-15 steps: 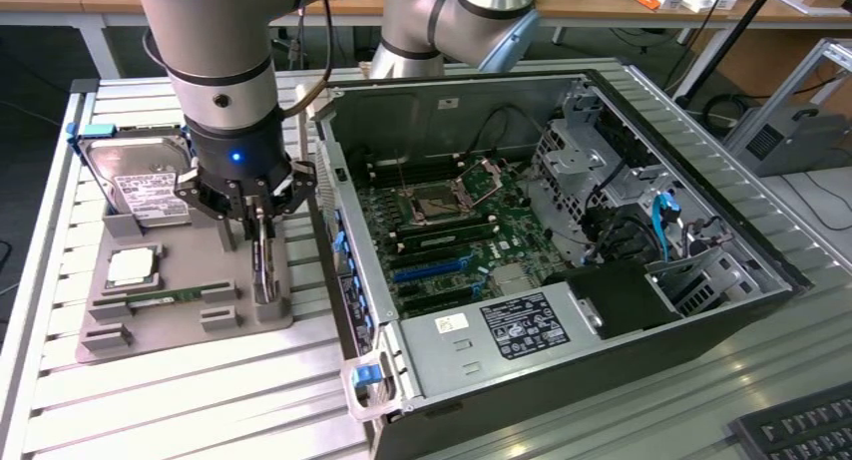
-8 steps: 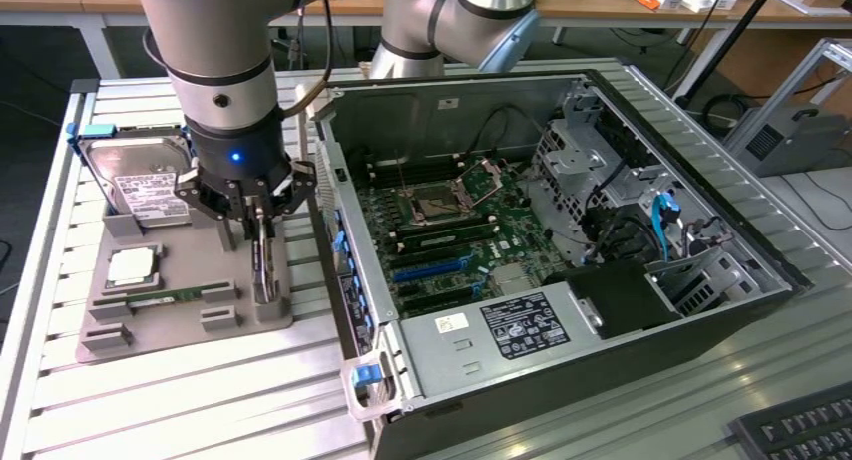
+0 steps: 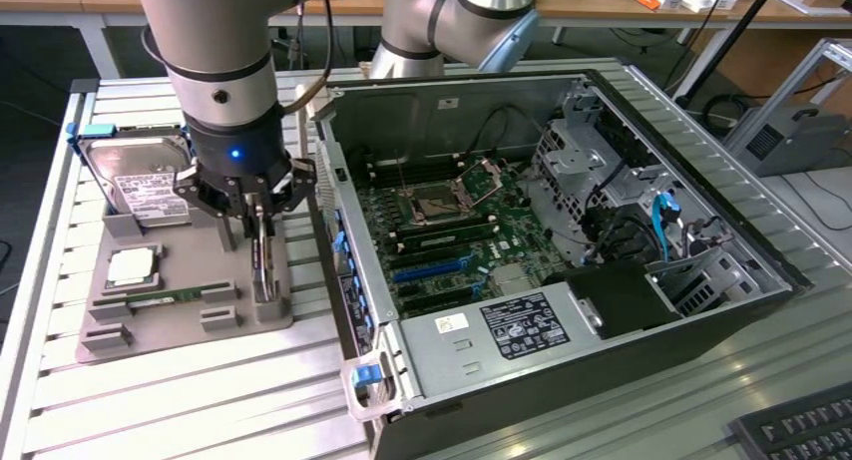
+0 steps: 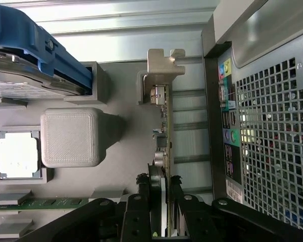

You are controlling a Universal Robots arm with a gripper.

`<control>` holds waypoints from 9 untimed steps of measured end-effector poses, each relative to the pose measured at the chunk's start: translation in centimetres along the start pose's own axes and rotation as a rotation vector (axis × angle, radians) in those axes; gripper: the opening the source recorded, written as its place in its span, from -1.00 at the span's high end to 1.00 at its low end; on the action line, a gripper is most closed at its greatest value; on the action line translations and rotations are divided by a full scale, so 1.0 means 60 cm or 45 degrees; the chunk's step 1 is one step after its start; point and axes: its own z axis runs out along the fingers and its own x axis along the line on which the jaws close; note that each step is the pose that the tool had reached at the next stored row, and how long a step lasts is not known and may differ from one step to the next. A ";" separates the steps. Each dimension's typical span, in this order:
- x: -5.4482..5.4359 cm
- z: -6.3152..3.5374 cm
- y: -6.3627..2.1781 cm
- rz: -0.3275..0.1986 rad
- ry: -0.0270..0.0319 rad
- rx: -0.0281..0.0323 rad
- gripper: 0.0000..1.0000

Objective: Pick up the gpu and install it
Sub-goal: 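Pick up the gpu and move the gpu toward the slot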

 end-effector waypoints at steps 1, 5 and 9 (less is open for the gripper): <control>0.000 0.000 0.000 0.000 0.0000 -0.0004 0.47; 0.000 -0.003 0.000 0.000 0.0001 -0.0045 0.47; 0.000 -0.005 0.000 0.000 0.0007 -0.0080 0.47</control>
